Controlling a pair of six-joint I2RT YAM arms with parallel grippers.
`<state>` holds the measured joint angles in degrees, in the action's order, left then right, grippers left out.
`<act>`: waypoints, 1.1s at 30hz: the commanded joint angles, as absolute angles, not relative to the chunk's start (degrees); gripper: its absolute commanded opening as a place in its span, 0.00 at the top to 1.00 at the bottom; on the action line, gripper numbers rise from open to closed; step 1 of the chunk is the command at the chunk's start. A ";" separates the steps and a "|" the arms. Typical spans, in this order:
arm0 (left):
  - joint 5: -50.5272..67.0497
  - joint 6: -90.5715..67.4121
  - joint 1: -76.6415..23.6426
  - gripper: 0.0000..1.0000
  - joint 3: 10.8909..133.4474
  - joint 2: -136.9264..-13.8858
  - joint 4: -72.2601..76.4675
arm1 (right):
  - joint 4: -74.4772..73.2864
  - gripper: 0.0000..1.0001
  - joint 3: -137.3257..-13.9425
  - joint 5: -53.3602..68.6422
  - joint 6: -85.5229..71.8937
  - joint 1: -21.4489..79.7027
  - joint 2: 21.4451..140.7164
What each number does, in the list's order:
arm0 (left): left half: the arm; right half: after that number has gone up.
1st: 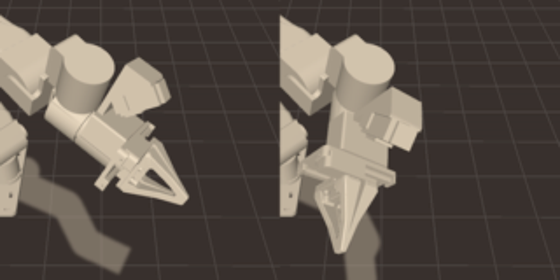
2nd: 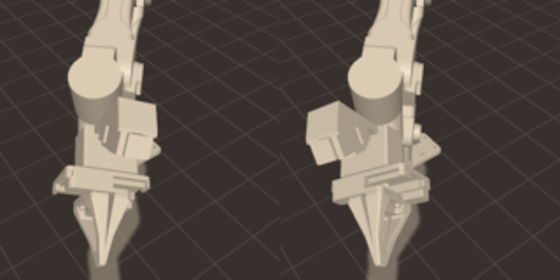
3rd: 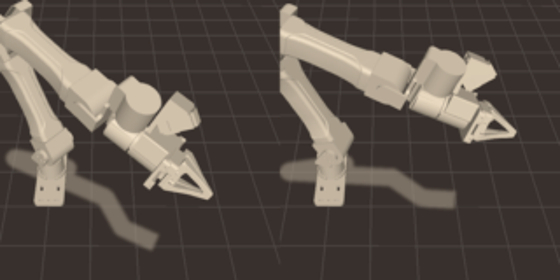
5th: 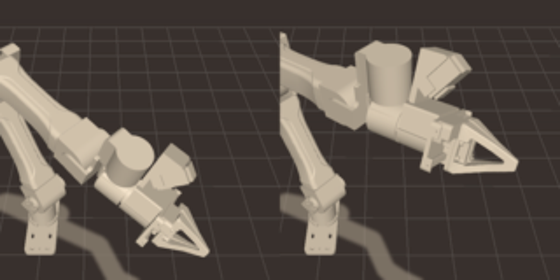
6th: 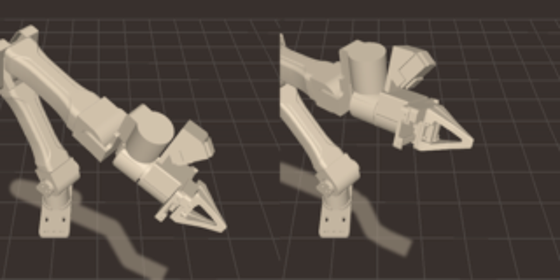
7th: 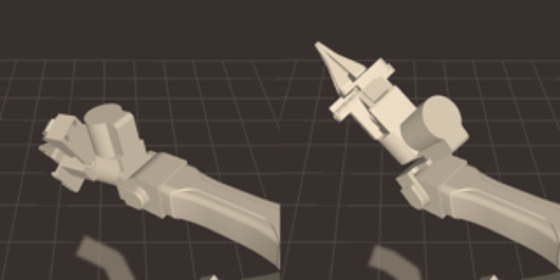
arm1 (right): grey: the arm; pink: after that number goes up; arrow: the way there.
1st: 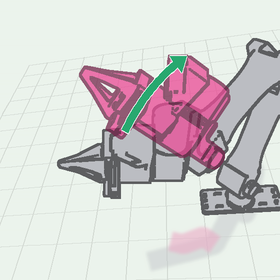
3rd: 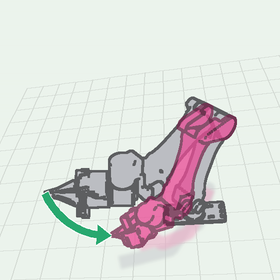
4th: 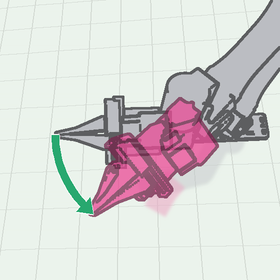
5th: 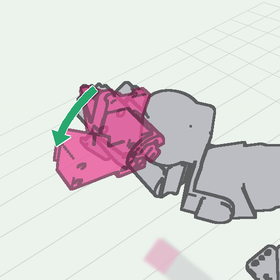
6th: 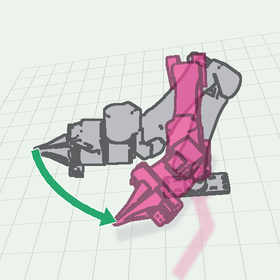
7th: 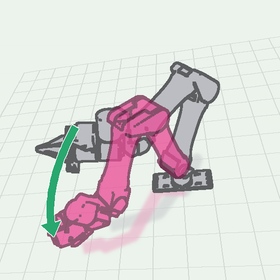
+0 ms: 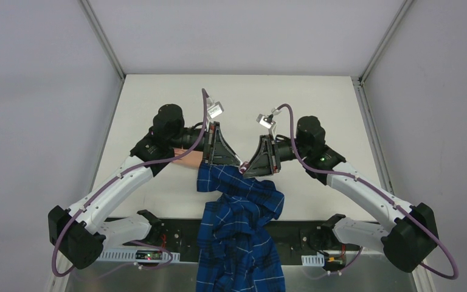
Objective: Paint the nails
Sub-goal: Unscrew the nail polish bottle.
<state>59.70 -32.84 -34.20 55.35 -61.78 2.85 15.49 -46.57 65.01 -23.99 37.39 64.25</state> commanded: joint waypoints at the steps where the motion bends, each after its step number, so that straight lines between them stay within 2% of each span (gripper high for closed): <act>1: 61.81 -32.88 -35.22 0.73 56.43 -61.95 6.41 | 19.17 1.00 -46.97 66.59 -24.01 37.44 63.98; 6: 62.05 -32.96 -35.41 1.00 56.44 -61.81 6.50 | 17.32 1.00 -47.11 64.82 -22.35 37.44 63.85; 11: 59.70 -33.75 -35.42 1.00 56.19 -61.53 6.59 | 11.01 1.00 -47.66 58.30 -17.76 37.48 62.66; 17: 57.42 -35.70 -34.58 1.00 55.88 -62.59 6.55 | 3.40 1.00 -49.31 44.19 -12.31 38.22 62.03; 23: 55.50 -37.88 -32.00 1.00 55.65 -63.75 6.03 | -3.42 1.00 -52.00 22.28 -6.63 43.60 63.28; 33: 51.40 -39.02 -30.12 1.00 55.81 -66.92 1.97 | -2.07 1.00 -54.41 -11.85 -2.35 53.95 67.24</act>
<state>49.25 -37.06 -29.28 55.33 -67.31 0.69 -2.50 -52.14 11.57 -4.16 51.62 64.27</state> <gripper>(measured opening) 0.146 0.272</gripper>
